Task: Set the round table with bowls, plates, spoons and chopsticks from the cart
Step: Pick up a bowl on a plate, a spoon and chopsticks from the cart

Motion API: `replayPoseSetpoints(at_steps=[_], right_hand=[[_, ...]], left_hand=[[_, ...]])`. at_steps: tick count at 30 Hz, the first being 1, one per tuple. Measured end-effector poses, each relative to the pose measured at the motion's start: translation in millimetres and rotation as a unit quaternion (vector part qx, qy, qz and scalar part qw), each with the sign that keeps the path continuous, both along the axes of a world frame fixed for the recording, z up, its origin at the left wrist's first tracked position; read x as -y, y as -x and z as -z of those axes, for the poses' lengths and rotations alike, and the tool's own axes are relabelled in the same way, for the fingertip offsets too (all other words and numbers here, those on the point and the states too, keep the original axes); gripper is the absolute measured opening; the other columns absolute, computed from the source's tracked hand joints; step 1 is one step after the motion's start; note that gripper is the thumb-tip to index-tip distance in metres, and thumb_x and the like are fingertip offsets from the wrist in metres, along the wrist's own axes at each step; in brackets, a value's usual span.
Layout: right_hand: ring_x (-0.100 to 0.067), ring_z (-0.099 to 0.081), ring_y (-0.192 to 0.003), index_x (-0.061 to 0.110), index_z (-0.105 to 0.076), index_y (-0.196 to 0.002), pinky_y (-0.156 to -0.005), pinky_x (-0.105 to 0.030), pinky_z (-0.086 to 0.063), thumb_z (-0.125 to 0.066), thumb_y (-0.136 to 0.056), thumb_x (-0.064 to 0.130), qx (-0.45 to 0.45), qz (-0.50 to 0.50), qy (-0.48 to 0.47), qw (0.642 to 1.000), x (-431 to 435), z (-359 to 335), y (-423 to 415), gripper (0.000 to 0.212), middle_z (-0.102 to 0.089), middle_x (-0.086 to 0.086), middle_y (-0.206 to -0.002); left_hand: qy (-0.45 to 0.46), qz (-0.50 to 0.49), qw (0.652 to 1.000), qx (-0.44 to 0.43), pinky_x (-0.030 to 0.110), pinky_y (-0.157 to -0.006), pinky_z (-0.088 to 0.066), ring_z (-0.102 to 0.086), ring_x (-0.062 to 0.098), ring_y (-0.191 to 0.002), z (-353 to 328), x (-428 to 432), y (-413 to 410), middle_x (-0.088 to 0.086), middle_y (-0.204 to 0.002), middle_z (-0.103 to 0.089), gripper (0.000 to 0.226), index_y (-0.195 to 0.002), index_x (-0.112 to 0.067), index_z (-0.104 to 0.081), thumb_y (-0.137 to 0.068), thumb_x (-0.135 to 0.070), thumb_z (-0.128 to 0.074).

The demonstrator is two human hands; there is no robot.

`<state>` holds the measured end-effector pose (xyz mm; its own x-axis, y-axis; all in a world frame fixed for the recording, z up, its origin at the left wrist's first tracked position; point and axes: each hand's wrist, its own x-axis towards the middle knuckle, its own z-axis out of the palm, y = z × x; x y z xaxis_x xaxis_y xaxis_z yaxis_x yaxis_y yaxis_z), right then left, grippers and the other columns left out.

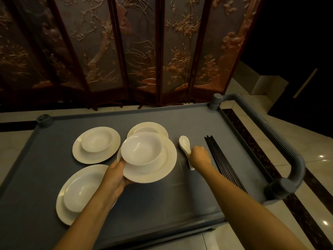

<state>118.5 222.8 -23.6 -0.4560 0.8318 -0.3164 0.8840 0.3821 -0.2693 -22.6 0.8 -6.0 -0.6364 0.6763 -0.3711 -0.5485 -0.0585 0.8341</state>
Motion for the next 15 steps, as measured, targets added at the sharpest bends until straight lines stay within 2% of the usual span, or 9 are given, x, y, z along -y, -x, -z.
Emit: replayPoseSetpoints(at_steps=[5,8,12,15], right_hand=[[-0.033,-0.065,-0.094,-0.003,-0.064,-0.102,-0.067,-0.034,-0.050,-0.055,-0.089,0.014,-0.011,0.011,-0.018,1.000,-2.2,-0.9,-2.8,0.023,-0.068,-0.018,-0.103],[-0.033,-0.060,-0.098,-0.002,-0.063,-0.100,-0.067,-0.033,-0.042,-0.048,-0.092,0.019,-0.034,0.017,-0.059,0.998,-6.5,-3.5,-9.0,0.026,-0.066,-0.019,-0.103],[-0.038,-0.060,-0.099,-0.002,-0.049,-0.111,-0.072,-0.038,-0.046,-0.043,-0.094,0.011,-0.146,0.078,0.002,0.986,-24.1,-4.1,-25.9,0.023,-0.061,-0.022,-0.110],[-0.037,-0.059,-0.090,-0.003,-0.049,-0.109,-0.065,-0.033,-0.039,-0.048,-0.093,0.015,-0.190,0.122,0.006,0.974,-42.0,-2.4,-56.1,0.025,-0.062,-0.024,-0.105]], left_hand=[[0.013,0.001,1.000,-0.007,0.040,-0.065,-0.059,-0.065,0.024,-0.103,2.8,-3.2,-3.0,-0.002,-0.113,-0.068,0.029,-0.114,-0.042,-0.061,-0.086,-0.034,-0.060],[0.024,0.005,1.000,-0.017,0.041,-0.066,-0.059,-0.063,0.025,-0.104,1.4,-7.5,-6.6,0.000,-0.116,-0.067,0.029,-0.115,-0.041,-0.061,-0.087,-0.034,-0.059],[0.030,0.018,0.999,-0.018,0.040,-0.065,-0.059,-0.063,0.024,-0.104,-3.6,-14.2,-12.5,0.000,-0.115,-0.066,0.032,-0.118,-0.040,-0.058,-0.086,-0.035,-0.058],[0.030,0.027,0.999,-0.022,0.039,-0.063,-0.059,-0.064,0.023,-0.102,-7.5,-19.1,-17.2,0.000,-0.111,-0.068,0.022,-0.108,-0.041,-0.061,-0.088,-0.035,-0.057]])
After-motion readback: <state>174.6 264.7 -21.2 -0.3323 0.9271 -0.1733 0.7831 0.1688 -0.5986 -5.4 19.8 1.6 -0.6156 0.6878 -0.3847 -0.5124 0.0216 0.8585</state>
